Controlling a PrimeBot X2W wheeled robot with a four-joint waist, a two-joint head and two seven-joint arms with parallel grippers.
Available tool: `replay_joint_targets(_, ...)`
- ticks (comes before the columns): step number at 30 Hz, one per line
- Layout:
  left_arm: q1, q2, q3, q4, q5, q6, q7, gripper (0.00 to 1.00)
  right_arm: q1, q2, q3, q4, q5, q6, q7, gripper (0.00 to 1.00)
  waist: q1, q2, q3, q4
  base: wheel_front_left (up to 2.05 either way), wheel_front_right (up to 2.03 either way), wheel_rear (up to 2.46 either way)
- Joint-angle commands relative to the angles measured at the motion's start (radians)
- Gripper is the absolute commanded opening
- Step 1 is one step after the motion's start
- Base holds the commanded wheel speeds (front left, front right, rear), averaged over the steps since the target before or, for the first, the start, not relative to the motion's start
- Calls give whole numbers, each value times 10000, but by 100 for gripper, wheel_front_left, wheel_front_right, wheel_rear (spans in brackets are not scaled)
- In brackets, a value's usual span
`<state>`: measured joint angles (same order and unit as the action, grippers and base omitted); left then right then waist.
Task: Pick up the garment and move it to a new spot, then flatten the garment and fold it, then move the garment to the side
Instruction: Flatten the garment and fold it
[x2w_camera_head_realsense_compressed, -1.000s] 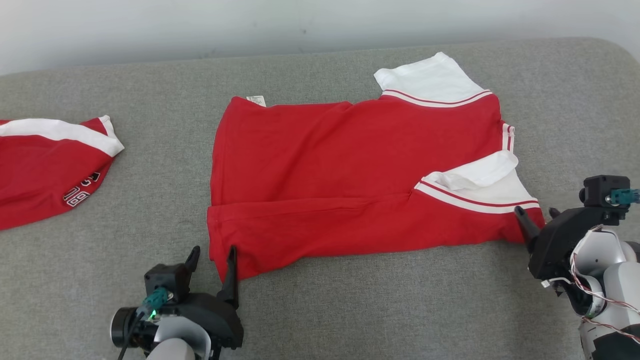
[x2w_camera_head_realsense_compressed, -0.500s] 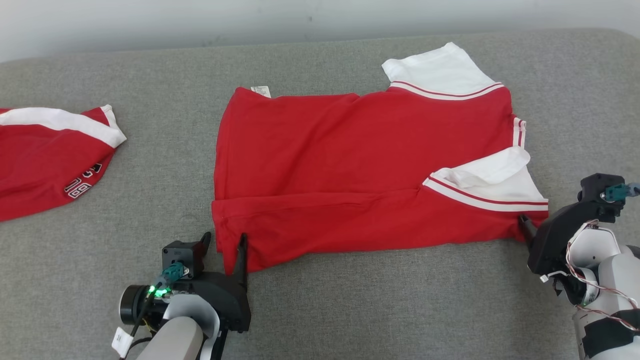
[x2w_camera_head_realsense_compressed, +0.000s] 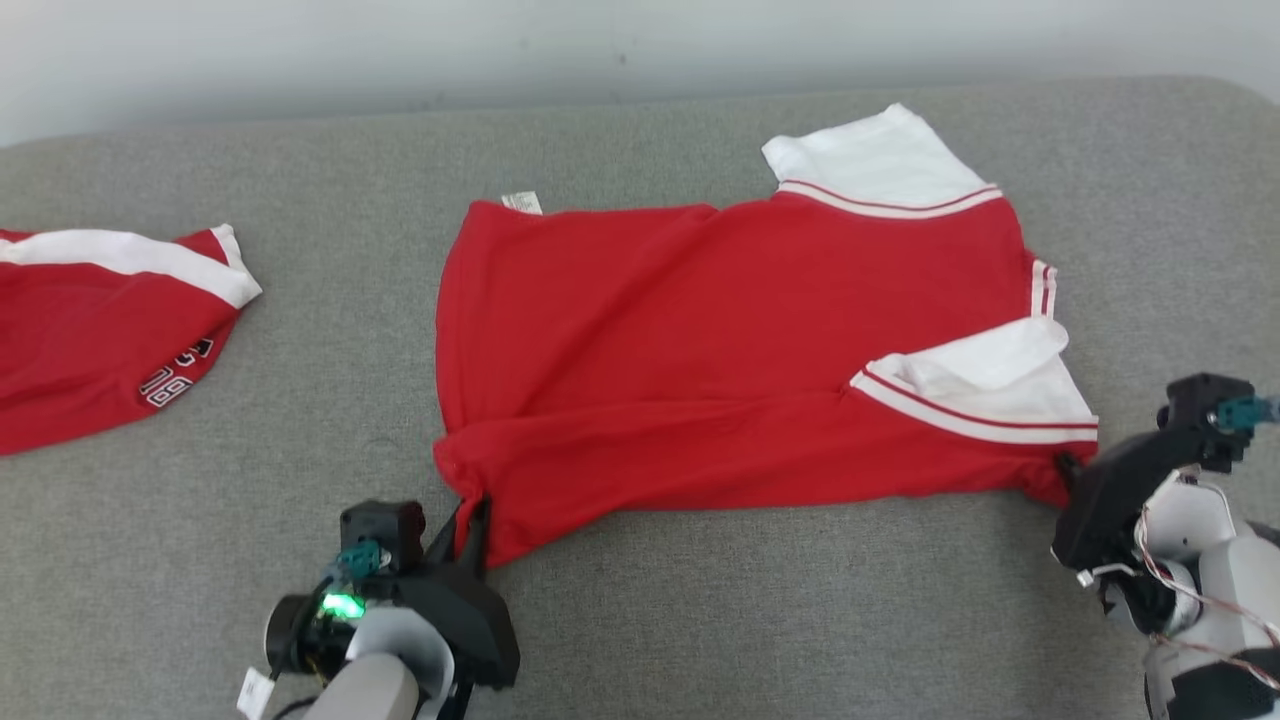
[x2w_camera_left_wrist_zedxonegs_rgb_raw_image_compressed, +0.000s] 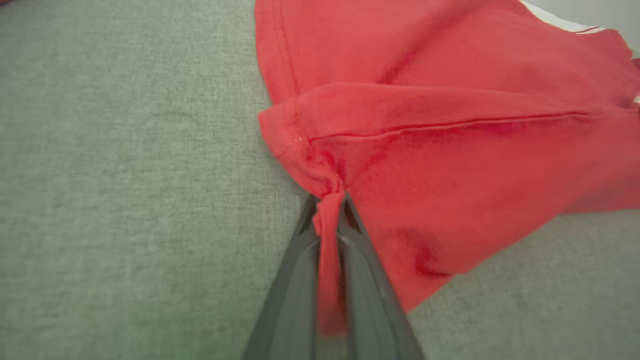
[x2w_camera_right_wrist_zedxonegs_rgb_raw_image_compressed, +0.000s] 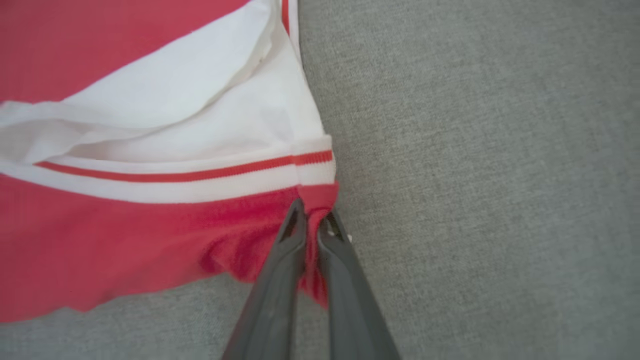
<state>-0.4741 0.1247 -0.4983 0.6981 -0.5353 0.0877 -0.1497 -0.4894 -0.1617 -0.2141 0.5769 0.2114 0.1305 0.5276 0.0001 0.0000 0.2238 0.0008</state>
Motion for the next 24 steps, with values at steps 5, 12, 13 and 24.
replay_joint_targets(5, 1083, 213, -48, -549, -190, 151, 286, 0, 1016, -261, -34, -910, 511, 1, 163, 0, -1, 0, -593, -73, 0, 0, 0)
replay_joint_targets(12, 2093, 654, -22, -2178, -325, 602, 808, 0, 2389, -56, -403, -2480, 636, 1, 771, 0, -1, 0, -897, -65, 0, 0, 0)
replay_joint_targets(13, 2285, 734, -31, -2411, -341, 685, 925, 0, 2576, 35, -452, -2647, 588, 1, 883, 0, -1, 0, -925, -67, 0, 0, 0)
replay_joint_targets(24, 3572, 1264, 94, -4116, -516, 1448, 1653, 100, 3641, 587, -720, -3422, 181, 1, 1270, 100, -1, 0, -996, -44, 0, 0, 0)
